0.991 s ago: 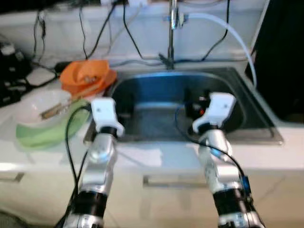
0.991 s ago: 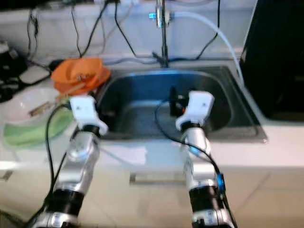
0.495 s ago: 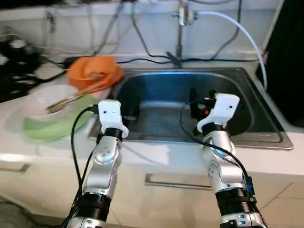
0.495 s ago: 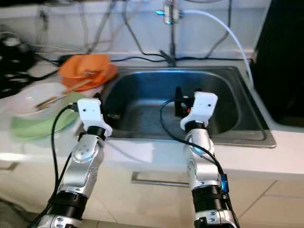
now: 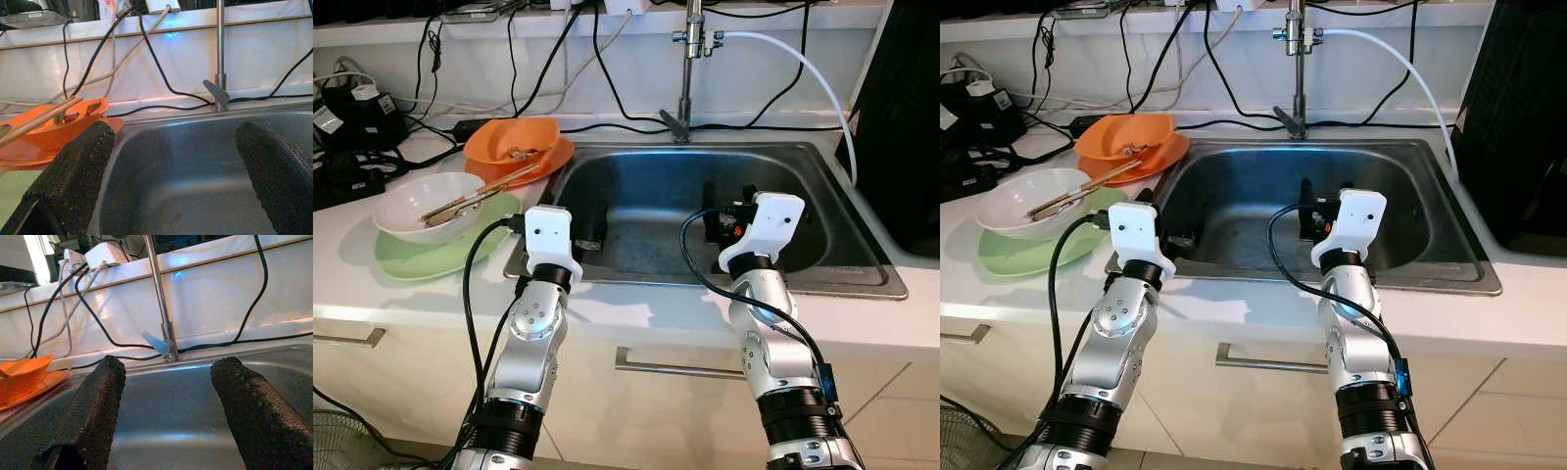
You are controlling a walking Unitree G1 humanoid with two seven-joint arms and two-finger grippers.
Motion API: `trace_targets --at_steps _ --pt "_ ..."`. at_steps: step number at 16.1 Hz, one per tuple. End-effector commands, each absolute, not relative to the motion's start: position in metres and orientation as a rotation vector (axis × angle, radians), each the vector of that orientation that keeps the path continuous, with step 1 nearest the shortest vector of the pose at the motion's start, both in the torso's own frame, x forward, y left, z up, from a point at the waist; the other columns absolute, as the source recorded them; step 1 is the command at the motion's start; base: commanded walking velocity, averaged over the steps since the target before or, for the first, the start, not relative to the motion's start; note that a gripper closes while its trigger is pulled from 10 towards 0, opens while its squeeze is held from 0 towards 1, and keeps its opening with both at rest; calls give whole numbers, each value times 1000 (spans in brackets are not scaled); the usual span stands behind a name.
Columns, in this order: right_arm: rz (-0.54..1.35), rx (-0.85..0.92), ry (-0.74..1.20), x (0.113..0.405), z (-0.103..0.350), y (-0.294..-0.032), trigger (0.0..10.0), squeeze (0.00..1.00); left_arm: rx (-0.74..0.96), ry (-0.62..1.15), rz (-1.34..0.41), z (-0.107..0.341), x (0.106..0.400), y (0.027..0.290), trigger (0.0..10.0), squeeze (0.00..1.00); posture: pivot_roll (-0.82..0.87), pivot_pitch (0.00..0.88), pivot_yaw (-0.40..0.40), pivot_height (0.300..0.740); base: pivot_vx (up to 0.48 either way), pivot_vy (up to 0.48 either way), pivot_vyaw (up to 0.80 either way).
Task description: Kitchen organization
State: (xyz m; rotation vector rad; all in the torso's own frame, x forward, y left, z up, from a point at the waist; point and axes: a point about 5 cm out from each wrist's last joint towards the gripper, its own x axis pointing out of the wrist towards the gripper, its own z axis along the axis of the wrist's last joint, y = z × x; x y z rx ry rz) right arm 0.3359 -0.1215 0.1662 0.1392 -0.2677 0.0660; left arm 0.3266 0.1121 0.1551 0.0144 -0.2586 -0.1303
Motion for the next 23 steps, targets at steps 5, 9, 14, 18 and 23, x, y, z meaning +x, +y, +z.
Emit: trace_targets --at_steps 5,9,14,18,23 --pt "66 146 -245 336 163 -121 10000 0 21 -264 -120 157 326 114 10000 0 49 33 89 740 0 413 0" --pt "66 146 -244 336 162 -121 10000 0 25 -258 -122 156 326 113 10000 0 48 33 90 740 0 414 0" --pt "59 146 -240 336 162 -121 10000 0 40 -234 -169 151 324 107 10000 0 49 34 91 740 0 0 0" --pt "54 147 -240 337 161 -122 10000 0 41 -222 -199 150 324 102 10000 0 47 32 92 740 0 0 0" --pt "54 144 -237 337 161 -122 10000 0 89 -223 -236 147 319 97 10000 0 49 32 90 740 0 0 0"
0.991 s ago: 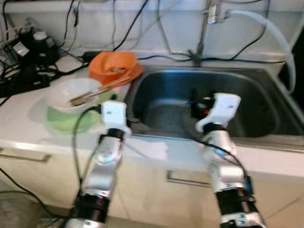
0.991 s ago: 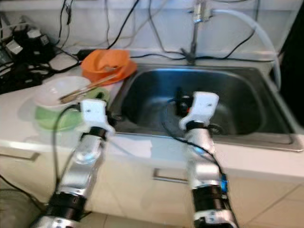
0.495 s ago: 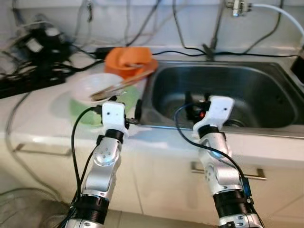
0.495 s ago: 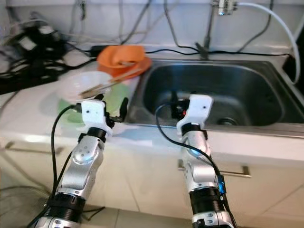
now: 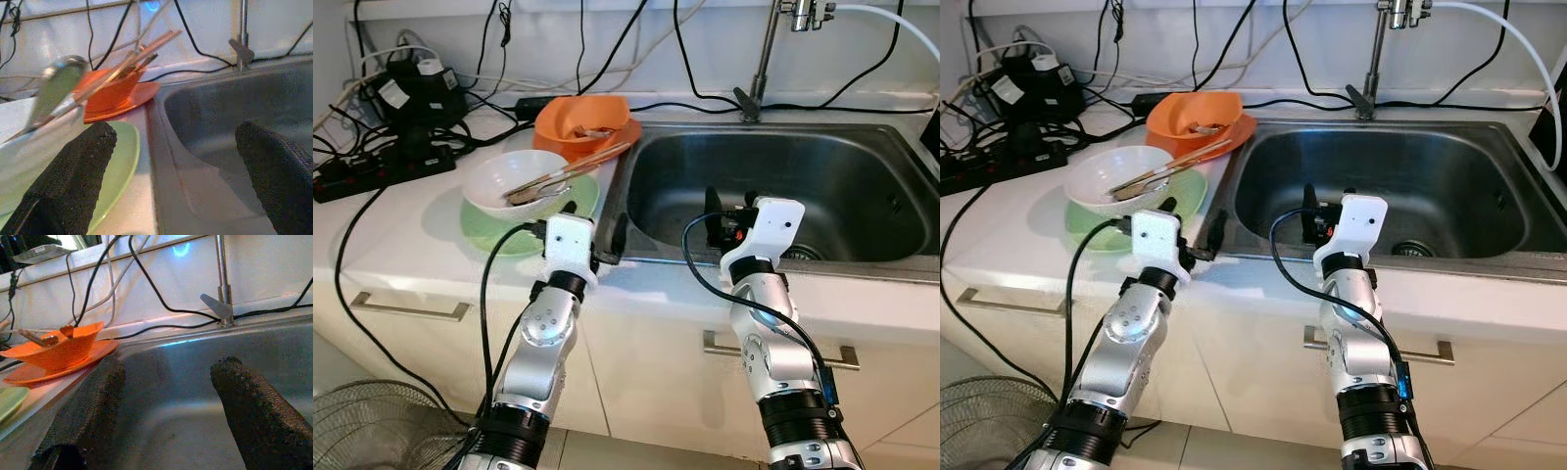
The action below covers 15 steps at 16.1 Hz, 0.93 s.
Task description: Kitchen organization
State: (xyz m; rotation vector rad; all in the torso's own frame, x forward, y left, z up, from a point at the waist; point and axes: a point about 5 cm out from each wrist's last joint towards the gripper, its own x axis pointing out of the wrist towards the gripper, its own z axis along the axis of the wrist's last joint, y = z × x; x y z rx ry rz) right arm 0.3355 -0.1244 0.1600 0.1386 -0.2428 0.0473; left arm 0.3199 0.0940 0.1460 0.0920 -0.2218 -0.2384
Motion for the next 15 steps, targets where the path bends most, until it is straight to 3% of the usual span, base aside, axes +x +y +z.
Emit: trace_targets --at_steps 1,8,15 --pt "55 144 -238 337 161 -122 10000 0 146 -246 -224 149 317 97 10000 0 50 33 90 740 0 0 0" --pt "62 149 -233 338 160 -120 10000 0 366 -290 -221 148 295 99 10000 0 63 31 89 740 0 0 0" --pt "70 149 -233 339 160 -119 10000 0 445 -374 -83 166 287 120 10000 0 68 25 83 740 0 0 0"
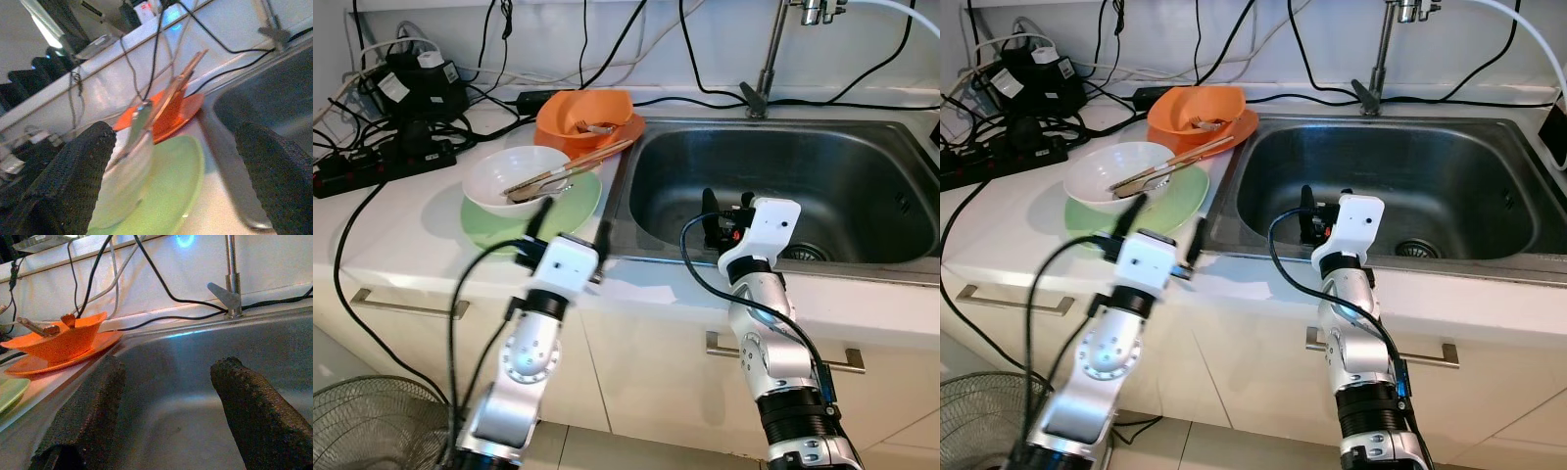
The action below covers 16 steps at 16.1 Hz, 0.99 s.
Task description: Kitchen organization
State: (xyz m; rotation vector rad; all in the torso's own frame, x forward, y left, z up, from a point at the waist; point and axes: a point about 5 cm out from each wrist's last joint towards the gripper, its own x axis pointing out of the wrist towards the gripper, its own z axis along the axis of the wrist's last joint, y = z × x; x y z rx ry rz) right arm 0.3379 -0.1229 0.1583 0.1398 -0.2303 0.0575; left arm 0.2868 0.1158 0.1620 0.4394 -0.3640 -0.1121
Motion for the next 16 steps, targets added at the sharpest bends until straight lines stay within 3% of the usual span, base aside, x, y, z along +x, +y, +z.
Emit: trace_targets --at_steps 1,4,7,10,16 --pt "71 150 -233 340 160 -119 10000 0 470 -387 -81 170 290 120 10000 0 69 24 82 740 0 0 0" --pt "73 150 -234 340 160 -119 10000 0 521 -411 -135 175 295 117 10000 0 71 21 80 740 0 0 0" --pt "71 150 -235 341 161 -119 10000 0 568 -436 -294 178 298 97 10000 0 68 19 79 740 0 0 0" --pt "69 150 -235 341 161 -119 10000 0 656 -431 -329 183 308 84 10000 0 67 16 78 740 0 0 0" --pt "67 151 -233 342 160 -119 10000 0 881 -361 -256 197 348 62 10000 0 63 8 84 740 0 0 0"
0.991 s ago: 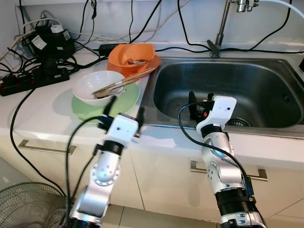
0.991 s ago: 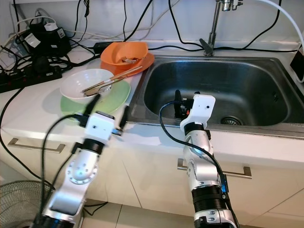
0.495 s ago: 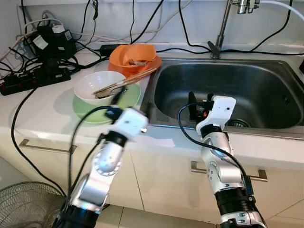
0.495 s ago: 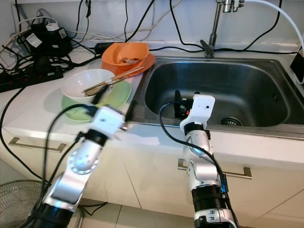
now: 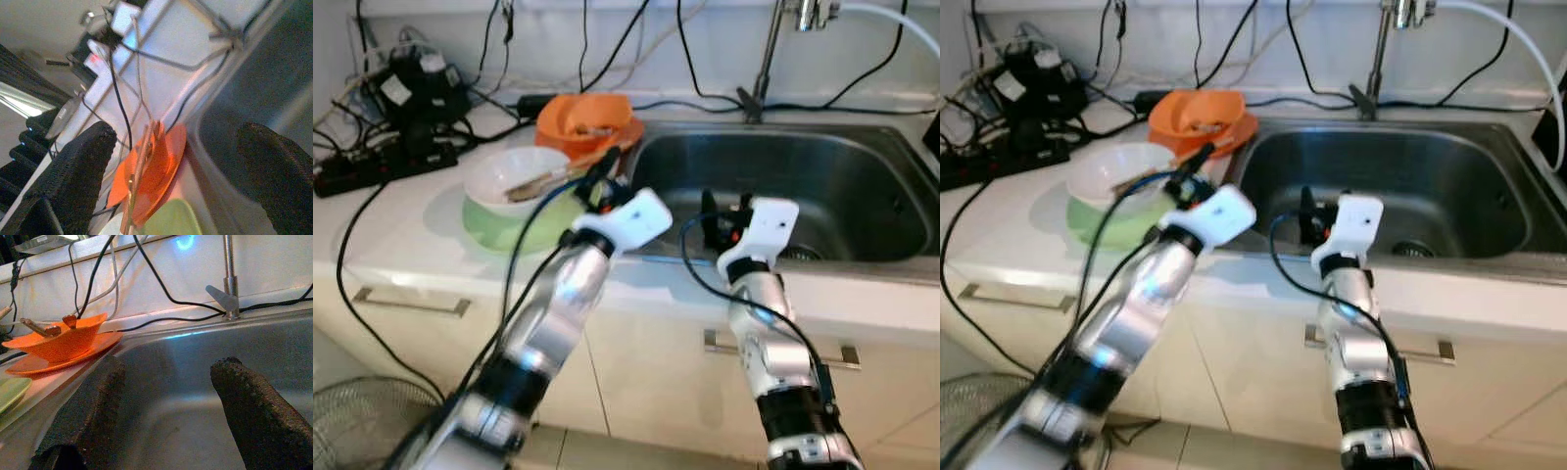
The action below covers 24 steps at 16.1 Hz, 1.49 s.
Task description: Kitchen organization
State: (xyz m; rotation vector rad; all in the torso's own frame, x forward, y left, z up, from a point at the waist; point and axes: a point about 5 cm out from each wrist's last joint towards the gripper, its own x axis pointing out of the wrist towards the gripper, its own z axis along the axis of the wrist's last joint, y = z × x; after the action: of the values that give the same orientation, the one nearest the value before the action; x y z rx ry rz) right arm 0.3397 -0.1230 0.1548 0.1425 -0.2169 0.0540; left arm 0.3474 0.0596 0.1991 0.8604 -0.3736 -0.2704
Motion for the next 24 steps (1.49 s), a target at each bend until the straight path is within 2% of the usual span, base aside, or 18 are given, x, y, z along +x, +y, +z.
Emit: trace_targets --at_steps 1,7,12,19,24 --pt "67 150 -234 342 160 -119 10000 0 910 -347 -257 196 353 59 10000 0 61 7 85 740 0 0 0" --pt "60 151 -237 341 160 -120 10000 0 964 -253 -145 195 374 70 10000 0 55 7 88 740 0 0 0" --pt "64 152 -236 342 160 -120 10000 0 968 -316 -76 211 375 74 10000 0 59 7 84 740 0 0 0" --pt "64 150 -233 342 159 -120 10000 0 948 -308 -163 202 369 65 10000 0 59 10 81 740 0 0 0" --pt "65 150 -229 342 158 -120 10000 0 951 -242 -100 199 373 76 10000 0 59 10 80 740 0 0 0"
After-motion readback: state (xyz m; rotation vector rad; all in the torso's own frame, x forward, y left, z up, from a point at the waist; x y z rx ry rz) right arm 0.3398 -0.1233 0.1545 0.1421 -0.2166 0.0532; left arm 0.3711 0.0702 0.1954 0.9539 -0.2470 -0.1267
